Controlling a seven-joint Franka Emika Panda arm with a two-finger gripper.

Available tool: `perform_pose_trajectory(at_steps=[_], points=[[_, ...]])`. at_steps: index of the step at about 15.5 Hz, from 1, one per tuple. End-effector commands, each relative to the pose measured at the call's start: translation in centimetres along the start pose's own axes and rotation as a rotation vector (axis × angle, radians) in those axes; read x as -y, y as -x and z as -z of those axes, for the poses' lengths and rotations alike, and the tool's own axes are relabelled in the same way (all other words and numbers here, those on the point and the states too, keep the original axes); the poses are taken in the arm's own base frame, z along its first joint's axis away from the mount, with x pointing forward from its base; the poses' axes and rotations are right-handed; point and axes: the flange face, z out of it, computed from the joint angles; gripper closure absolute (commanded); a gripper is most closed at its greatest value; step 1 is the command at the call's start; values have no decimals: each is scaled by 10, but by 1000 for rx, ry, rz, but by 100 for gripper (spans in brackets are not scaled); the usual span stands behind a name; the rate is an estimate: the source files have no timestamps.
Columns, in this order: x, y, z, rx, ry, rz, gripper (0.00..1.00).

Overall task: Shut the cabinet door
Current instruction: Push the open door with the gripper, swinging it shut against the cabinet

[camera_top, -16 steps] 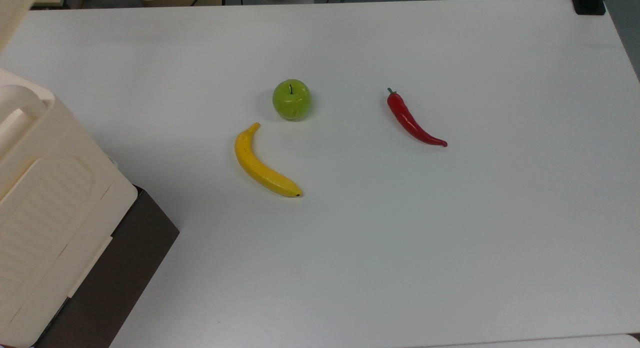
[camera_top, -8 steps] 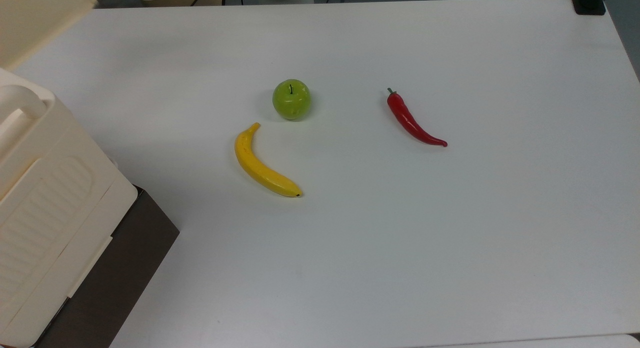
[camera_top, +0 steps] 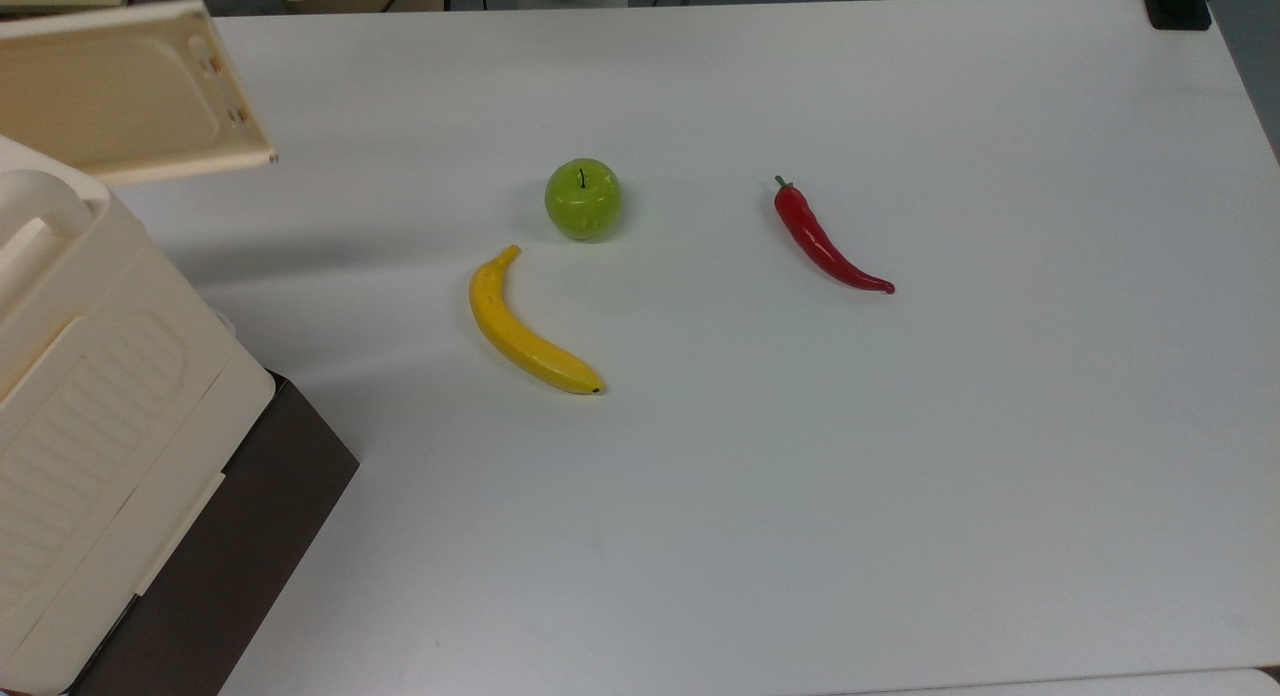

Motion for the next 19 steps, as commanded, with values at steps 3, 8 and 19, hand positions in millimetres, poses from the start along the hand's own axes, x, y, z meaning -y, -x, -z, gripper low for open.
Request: perform_pose_trajectory(at_steps=[3,8,19], points=[[4,-13,-15,-157,-21,-66,100],[5,-12,-19,-148,-18,-61,100],[16,-14,-29,-190,-31,-53,100]])
